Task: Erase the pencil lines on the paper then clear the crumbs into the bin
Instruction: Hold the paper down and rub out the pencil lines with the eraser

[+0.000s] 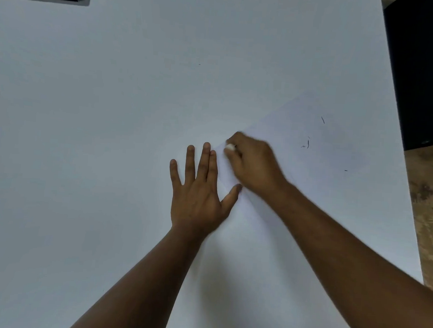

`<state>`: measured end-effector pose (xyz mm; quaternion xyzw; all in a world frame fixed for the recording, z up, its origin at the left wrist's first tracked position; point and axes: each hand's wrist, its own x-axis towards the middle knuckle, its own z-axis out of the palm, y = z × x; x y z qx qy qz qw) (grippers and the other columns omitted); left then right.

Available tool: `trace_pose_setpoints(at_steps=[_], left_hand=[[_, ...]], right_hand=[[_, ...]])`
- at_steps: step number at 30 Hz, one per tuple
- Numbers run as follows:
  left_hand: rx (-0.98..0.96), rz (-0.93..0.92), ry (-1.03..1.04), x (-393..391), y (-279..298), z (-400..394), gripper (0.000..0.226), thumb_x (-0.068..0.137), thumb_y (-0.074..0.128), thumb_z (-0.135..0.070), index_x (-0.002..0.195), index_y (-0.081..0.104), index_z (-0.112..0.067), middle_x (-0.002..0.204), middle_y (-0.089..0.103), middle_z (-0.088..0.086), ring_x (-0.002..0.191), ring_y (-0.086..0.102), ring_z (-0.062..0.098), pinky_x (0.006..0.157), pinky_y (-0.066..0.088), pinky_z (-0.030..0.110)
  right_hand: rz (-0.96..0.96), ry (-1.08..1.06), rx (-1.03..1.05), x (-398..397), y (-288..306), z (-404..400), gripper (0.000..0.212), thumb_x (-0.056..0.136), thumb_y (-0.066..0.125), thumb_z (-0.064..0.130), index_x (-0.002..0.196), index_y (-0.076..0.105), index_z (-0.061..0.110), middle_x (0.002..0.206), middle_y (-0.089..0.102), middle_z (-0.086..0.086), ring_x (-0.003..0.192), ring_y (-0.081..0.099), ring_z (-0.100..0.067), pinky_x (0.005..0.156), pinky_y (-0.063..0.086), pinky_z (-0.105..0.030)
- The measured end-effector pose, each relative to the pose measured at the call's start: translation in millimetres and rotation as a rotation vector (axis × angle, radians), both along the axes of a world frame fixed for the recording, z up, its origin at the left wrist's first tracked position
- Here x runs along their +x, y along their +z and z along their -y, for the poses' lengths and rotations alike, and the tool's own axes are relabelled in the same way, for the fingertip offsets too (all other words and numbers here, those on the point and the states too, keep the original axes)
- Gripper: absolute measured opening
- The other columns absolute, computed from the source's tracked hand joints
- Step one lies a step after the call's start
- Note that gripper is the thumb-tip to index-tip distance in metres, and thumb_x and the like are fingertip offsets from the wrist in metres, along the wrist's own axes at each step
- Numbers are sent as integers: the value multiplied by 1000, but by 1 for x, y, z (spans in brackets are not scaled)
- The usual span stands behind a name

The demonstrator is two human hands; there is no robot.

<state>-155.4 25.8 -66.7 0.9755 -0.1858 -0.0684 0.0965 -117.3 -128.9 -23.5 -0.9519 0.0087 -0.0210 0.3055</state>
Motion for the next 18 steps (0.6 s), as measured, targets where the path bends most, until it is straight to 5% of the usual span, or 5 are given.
trace_pose_setpoints(at_steps=[5, 10, 13, 18], left_hand=[[3, -11, -10, 0, -1, 0, 91, 98, 22, -73, 163, 15, -11, 172, 6, 7, 159, -5, 30, 124, 1, 62], [10, -26, 9, 0, 1, 1, 91, 99, 19, -74, 163, 10, -11, 172, -1, 5, 158, -12, 28, 125, 0, 62], [9, -31, 8, 0, 1, 1, 91, 99, 18, -74, 163, 11, -10, 172, 0, 6, 158, -10, 29, 125, 1, 62], [10, -22, -10, 1, 0, 0, 93, 97, 16, -76, 164, 12, -12, 172, 4, 7, 158, -8, 29, 125, -1, 60]], right_hand=[[11, 95, -97, -3, -8, -8, 20, 100, 50, 25, 100, 61, 8, 84, 66, -7, 73, 63, -27, 65, 51, -36], [52, -71, -206, 22, -7, 42, 23, 97, 44, 23, 92, 57, 5, 75, 62, -12, 66, 60, -33, 60, 44, -35], [70, -128, -125, 25, -3, 38, 17, 95, 50, 18, 91, 59, 4, 73, 63, -12, 65, 60, -33, 59, 47, -36], [-42, 84, -38, -1, -4, -16, 18, 99, 52, 27, 100, 61, 12, 82, 67, -3, 71, 63, -24, 66, 52, -36]])
